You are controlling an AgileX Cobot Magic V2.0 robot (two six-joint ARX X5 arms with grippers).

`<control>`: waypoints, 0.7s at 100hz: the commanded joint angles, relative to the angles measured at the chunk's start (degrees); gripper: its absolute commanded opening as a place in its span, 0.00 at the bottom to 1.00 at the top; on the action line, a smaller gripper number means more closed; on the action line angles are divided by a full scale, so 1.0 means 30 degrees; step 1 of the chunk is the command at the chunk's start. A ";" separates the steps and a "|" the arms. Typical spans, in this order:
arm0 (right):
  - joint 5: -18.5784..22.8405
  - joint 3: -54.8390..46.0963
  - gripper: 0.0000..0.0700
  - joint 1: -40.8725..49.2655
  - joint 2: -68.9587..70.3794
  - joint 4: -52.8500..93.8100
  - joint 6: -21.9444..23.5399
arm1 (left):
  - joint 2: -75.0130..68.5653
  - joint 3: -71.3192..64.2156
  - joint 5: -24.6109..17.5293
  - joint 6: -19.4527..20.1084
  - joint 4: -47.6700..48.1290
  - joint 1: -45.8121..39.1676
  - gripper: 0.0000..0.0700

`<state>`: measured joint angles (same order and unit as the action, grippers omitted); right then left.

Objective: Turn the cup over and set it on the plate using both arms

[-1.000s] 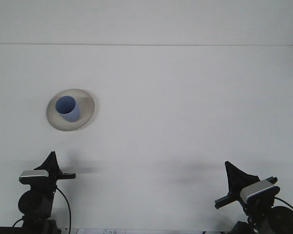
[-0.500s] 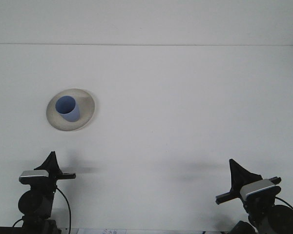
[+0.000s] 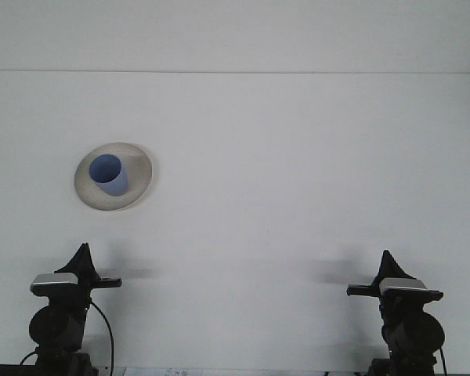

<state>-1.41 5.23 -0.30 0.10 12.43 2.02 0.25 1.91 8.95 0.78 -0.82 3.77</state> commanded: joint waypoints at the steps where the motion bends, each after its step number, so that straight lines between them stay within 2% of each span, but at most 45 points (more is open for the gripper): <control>1: 0.0102 -0.0619 0.01 -0.0138 -0.0007 -0.1166 -0.0262 | -0.0022 -0.0372 0.0080 0.0226 -0.0233 -0.0022 0.02; 9: 0.0124 -0.1537 0.01 -0.0277 -0.0007 -0.2208 -0.0226 | -0.0029 -0.0372 0.0080 0.0233 -0.0248 -0.0022 0.02; 70: -0.0029 -0.1501 0.01 -0.0299 -0.0007 -0.2135 -0.0474 | -0.0029 -0.0372 0.0080 0.0233 -0.0270 -0.0022 0.02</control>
<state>-1.45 0.84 -1.15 0.12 6.94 1.26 0.25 1.91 8.95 0.78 -0.86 3.77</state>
